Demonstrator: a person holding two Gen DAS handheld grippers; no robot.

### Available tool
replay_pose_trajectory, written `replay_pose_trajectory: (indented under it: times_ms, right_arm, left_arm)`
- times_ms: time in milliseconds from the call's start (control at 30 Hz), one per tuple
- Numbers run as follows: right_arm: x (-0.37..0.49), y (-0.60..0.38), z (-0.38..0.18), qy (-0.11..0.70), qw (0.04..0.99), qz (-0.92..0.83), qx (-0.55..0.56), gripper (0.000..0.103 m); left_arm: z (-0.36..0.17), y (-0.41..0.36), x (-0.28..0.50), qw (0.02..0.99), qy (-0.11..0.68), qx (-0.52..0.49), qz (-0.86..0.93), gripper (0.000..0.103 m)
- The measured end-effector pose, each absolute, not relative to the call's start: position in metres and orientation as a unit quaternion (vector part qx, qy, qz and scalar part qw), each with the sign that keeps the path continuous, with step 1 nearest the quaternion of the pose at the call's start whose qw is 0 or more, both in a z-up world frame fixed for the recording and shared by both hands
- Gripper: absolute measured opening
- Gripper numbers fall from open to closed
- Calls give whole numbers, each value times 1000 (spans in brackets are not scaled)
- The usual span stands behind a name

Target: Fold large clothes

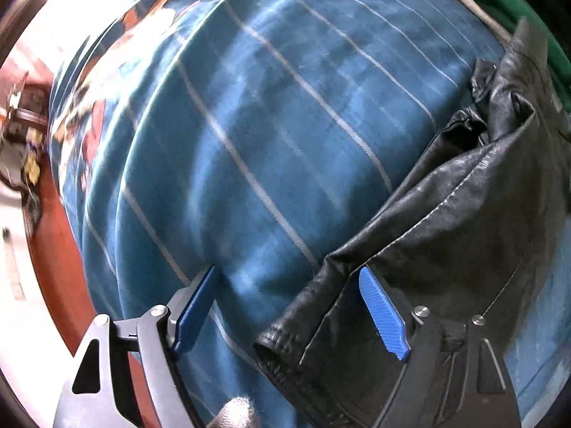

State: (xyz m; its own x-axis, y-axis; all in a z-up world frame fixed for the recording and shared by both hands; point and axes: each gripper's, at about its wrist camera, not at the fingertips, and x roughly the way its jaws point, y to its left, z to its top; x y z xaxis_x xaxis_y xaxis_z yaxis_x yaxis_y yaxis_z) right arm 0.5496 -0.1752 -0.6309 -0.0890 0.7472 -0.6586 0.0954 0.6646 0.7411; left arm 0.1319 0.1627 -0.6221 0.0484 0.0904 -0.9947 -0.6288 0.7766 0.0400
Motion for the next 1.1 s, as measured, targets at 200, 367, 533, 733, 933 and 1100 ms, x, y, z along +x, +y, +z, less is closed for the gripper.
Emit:
replay_pose_trajectory:
  times_ms: [200,367,533,733,933,1100]
  right_arm:
    - [506,-219,-603,637,615,197,421,15]
    - [379,-339,-572,566,618,13,545,15]
    - [261,-411,-575,592,587,-108,542,32]
    - [213,-455,-575,675,556,-143,464,55]
    - [271,-442,-500,677,650,-86,334,70]
    - [377,-347,-464,685,699,64,194,72]
  left_arm:
    - [-597,171,167,709,636,-151,263,81]
    - [-553,204,171,721,603,-173,293,81]
    - [-547,197,166,726,595,-212,273,81]
    - [-571,142,181,728,616,-194,228,81]
    - [-600,114,213,730,636,-145,205,69]
    - [-593,106,221,760,612,-128,179,5]
